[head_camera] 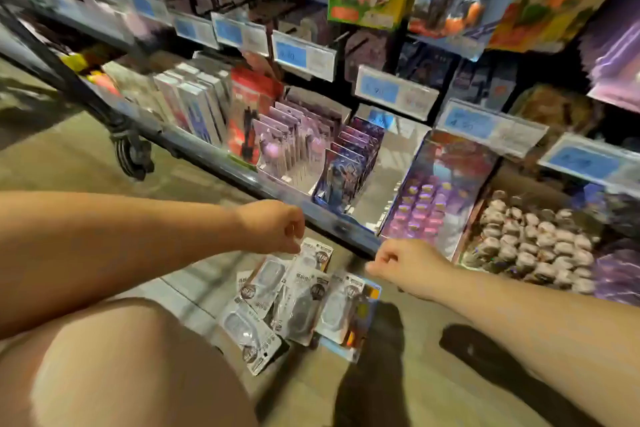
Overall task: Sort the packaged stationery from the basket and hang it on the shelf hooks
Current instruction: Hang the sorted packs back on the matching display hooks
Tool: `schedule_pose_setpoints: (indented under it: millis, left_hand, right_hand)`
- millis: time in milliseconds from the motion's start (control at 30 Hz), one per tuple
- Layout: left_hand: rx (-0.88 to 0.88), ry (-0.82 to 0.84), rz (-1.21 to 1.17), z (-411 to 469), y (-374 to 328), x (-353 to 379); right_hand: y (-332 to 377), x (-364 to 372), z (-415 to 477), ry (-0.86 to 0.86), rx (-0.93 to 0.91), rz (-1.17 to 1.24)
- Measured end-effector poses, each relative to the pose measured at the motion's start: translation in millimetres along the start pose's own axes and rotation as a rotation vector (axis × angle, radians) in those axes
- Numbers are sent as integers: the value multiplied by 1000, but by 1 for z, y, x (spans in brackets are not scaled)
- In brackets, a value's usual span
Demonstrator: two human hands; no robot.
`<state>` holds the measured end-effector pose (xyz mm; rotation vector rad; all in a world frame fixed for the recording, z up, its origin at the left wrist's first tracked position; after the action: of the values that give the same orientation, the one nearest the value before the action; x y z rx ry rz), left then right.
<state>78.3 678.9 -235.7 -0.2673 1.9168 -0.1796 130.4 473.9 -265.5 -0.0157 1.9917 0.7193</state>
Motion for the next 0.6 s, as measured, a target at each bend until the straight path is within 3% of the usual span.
schedule_pose_setpoints:
  millis: [67, 300, 433, 600]
  left_hand:
    - [-42, 61, -26, 4, 34, 30]
    - [-182, 184, -230, 27, 109, 136]
    - [-190, 278, -236, 34, 120, 181]
    - [-121, 372, -273, 43, 116, 205]
  right_hand:
    - [-5, 42, 13, 86, 80, 25]
    - [-25, 155, 52, 120, 432, 180]
    - [-36, 170, 59, 125, 566, 64]
    - [-53, 182, 64, 7, 855, 227]
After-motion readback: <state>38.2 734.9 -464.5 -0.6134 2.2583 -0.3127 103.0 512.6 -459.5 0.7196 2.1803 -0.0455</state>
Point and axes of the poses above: each hand's wrist, its own z-axis towards the middle knuckle, its own x-axis out of the palm, y = z × x, the point moved 6 cm from there along z, towards the middle knuckle, and after that the axes turned 7 degrees about -y, right-handed, at the moved point
